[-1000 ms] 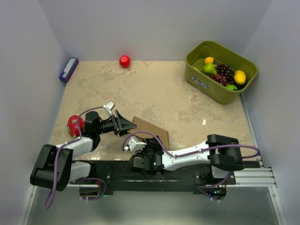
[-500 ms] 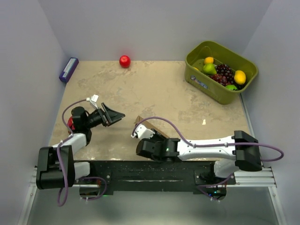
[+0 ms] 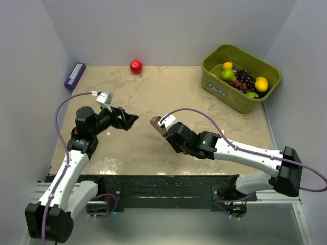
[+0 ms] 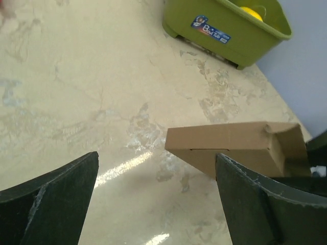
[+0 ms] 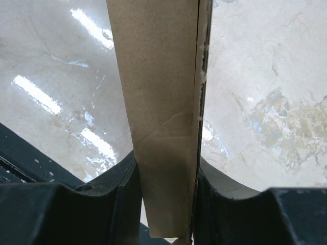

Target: Fold the paper box

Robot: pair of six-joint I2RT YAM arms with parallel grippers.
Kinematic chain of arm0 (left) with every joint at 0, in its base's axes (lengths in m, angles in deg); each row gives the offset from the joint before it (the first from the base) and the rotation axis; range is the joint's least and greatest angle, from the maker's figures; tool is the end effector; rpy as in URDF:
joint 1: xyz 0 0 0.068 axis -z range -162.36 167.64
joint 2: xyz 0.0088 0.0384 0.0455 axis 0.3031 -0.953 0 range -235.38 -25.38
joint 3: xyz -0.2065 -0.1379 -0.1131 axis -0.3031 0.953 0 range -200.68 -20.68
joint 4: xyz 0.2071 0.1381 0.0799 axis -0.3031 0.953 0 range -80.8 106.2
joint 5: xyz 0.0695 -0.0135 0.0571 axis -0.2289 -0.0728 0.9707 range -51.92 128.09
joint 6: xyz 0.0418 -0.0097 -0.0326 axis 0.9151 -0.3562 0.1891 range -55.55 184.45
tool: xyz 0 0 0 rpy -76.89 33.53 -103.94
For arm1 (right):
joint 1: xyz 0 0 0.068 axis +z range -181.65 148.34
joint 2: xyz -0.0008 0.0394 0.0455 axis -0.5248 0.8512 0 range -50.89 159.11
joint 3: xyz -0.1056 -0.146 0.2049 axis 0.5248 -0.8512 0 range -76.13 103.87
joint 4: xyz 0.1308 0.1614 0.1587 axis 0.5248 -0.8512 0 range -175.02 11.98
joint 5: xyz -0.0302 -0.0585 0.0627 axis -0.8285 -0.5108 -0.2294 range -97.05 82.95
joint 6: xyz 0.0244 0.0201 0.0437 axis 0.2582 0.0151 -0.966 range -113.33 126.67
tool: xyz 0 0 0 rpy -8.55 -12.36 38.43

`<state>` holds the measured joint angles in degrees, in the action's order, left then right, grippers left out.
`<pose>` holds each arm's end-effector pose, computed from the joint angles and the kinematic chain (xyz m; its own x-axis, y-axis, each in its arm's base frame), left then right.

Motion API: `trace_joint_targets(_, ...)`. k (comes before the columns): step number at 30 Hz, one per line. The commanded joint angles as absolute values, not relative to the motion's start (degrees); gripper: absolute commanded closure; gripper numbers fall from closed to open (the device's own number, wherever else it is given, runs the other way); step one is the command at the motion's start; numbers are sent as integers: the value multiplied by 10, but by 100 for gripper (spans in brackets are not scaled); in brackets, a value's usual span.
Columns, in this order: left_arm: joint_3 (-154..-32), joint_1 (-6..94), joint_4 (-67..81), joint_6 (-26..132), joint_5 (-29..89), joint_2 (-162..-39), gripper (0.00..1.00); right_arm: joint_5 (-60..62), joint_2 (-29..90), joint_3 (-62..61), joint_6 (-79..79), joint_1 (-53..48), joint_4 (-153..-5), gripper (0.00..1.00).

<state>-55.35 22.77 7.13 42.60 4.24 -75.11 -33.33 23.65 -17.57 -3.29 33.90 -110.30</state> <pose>0.1999 -0.0378 0.2860 -0.4366 -0.2712 -0.8578 0.4872 0.7303 -0.4788 0.1271 0.2412 0.2792 -0.4241 -0.5585 -0.7129 -0.6304 0.7472 -0.2103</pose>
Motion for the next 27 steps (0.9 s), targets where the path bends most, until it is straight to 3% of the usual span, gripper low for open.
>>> trace_joint_targets(1,-589,285,154,553,148,-733,1,-238,228,-157,24,308,-1076,78)
trace_joint_targets(10,-575,285,138,563,103,-711,2,-110,286,-108,124,258,-1098,79)
trace_joint_targets(17,-571,285,139,565,104,-703,2,-98,397,-3,183,248,-1198,80)
trace_joint_targets(25,-570,285,152,569,124,-702,2,-72,454,52,212,231,-1250,68)
trace_joint_targets(27,-570,285,155,567,136,-701,2,-54,462,57,216,228,-1243,61)
